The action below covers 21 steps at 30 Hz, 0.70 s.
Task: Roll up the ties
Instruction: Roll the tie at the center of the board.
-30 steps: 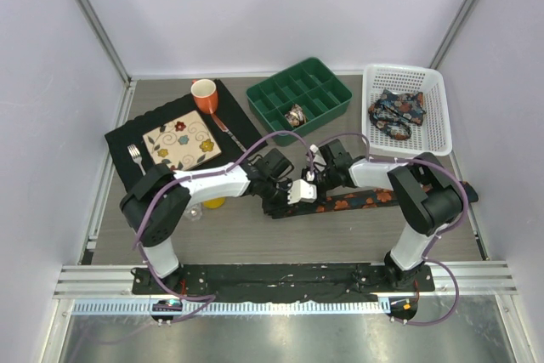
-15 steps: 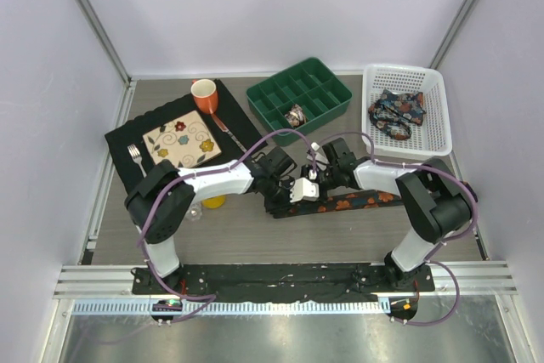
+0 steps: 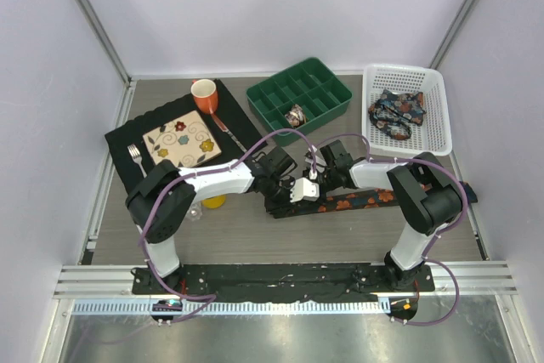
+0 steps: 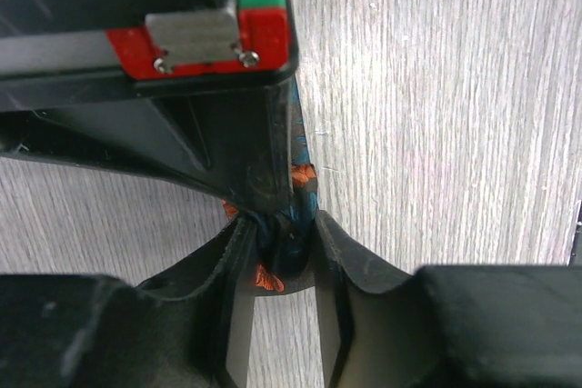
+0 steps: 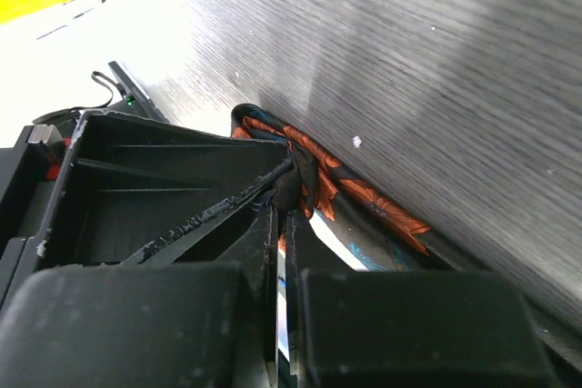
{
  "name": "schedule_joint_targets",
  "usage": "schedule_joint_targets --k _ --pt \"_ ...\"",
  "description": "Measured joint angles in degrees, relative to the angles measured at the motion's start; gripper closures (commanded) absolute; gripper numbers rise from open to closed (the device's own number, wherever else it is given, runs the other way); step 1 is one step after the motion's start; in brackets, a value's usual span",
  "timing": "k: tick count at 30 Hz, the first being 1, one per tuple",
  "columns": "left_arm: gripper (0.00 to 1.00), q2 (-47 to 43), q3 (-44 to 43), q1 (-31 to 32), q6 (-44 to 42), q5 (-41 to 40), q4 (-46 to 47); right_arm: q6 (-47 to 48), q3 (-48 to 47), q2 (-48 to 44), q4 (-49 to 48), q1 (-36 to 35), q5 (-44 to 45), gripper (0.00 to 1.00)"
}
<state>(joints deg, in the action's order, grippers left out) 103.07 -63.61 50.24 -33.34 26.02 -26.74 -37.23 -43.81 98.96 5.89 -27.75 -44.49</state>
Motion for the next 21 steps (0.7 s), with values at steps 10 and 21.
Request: schedule_joint_targets --k 10,21 --pt "0.30 -2.80 3.85 -4.96 3.19 7.34 3.32 1.33 0.00 0.70 2.10 1.29 2.91 0.99" --pt "0.27 -12.81 16.20 -10.10 7.76 14.27 19.47 1.07 -0.44 2.99 2.27 2.54 0.66 0.99"
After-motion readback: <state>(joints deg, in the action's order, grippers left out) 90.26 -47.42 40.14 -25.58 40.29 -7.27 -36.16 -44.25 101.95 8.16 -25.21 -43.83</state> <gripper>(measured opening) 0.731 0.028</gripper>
